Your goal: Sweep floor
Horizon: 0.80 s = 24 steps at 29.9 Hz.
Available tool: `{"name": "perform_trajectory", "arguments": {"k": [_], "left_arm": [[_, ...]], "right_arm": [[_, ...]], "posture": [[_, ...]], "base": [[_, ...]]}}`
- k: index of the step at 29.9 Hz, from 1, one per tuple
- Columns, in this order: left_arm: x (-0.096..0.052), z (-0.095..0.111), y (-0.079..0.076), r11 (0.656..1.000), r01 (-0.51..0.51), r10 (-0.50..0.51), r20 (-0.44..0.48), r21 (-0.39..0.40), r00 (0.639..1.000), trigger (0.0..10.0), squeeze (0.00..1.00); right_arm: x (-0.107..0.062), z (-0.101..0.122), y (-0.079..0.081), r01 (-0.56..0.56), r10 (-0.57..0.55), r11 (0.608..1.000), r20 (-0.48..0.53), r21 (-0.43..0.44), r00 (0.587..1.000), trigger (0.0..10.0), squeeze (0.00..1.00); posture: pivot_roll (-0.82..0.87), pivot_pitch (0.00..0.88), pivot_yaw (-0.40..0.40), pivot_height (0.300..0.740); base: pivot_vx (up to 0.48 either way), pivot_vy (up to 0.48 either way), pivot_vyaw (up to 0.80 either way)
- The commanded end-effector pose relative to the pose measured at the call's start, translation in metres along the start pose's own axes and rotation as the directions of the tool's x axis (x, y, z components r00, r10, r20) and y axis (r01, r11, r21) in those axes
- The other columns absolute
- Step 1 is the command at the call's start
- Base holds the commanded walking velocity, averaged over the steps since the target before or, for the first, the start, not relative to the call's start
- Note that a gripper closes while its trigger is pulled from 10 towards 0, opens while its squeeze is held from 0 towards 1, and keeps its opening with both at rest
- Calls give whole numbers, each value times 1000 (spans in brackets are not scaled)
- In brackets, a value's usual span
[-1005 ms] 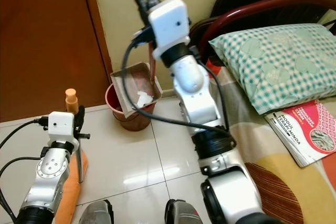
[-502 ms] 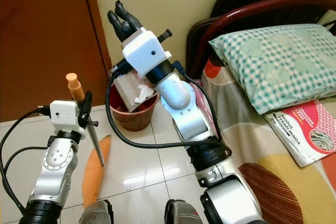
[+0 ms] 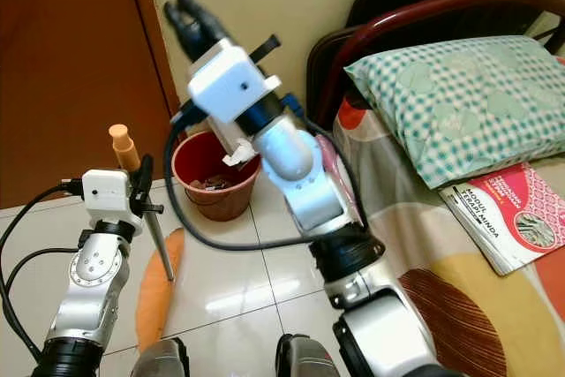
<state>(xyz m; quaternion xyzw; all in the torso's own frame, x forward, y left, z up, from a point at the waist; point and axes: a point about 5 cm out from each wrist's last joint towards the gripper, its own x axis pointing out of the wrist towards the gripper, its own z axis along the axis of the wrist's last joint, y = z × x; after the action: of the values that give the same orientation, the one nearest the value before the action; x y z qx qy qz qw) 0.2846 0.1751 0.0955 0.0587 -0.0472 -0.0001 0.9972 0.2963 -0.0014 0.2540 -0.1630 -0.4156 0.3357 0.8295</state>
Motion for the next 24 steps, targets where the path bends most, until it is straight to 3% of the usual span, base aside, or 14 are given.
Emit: {"name": "perform_trajectory", "arguments": {"k": [1, 3, 7, 12, 15, 20, 21, 23, 24], "left_arm": [[-1, 5, -5, 1000, 16, -16, 21, -20, 1000, 10000, 0], [-1, 5, -5, 1000, 17, -17, 20, -20, 1000, 10000, 0], [0, 5, -6, 1000, 19, -18, 20, -20, 1000, 10000, 0], [2, 5, -7, 1000, 17, -16, 25, -18, 1000, 10000, 0], [2, 5, -6, 1000, 13, -12, 26, -15, 1000, 10000, 0], [2, 5, -1, 1000, -12, 12, 29, 8, 1000, 10000, 0], [2, 6, 7, 997, -59, 57, 32, 46, 998, 10000, 0], [2, 6, 11, 995, -77, 75, 32, 57, 997, 10000, 0], [0, 5, 23, 987, -126, 124, 28, 95, 992, 10000, 0]], "right_arm": [[1, 8, 11, -53, 52, 998, 57, 16, 997, 10000, 0], [-4, 7, 18, -80, 79, 997, 55, 21, 995, 10000, 0], [-5, 8, 18, -77, 76, 997, 57, 19, 996, 10000, 0], [5, 15, -10, 54, -51, 998, 92, -40, 994, 10000, 0], [12, 25, -17, 63, -49, 994, 147, -92, 988, 10000, 0], [26, 35, -35, 155, -148, 988, 169, -29, 975, 10000, 0], [32, 38, -42, 195, -193, 981, 172, 10, 966, 10000, 0], [34, 39, -44, 208, -210, 978, 171, 27, 963, 10000, 0], [39, 41, -52, 259, -272, 961, 154, 100, 950, 10000, 0]], "posture": [[38, 78, -92, 740], [38, 78, -92, 740], [31, 76, -92, 740], [29, 72, -94, 740], [32, 68, -94, 740], [41, 65, -95, 740], [43, 64, -94, 740], [43, 64, -94, 740], [52, 63, -93, 740]], "base": [[0, 0, 0], [0, 0, 0], [0, 0, 0], [0, 0, 0], [0, 0, 0], [0, 0, 0], [0, 0, 0], [0, 0, 0], [0, 0, 0]]}}
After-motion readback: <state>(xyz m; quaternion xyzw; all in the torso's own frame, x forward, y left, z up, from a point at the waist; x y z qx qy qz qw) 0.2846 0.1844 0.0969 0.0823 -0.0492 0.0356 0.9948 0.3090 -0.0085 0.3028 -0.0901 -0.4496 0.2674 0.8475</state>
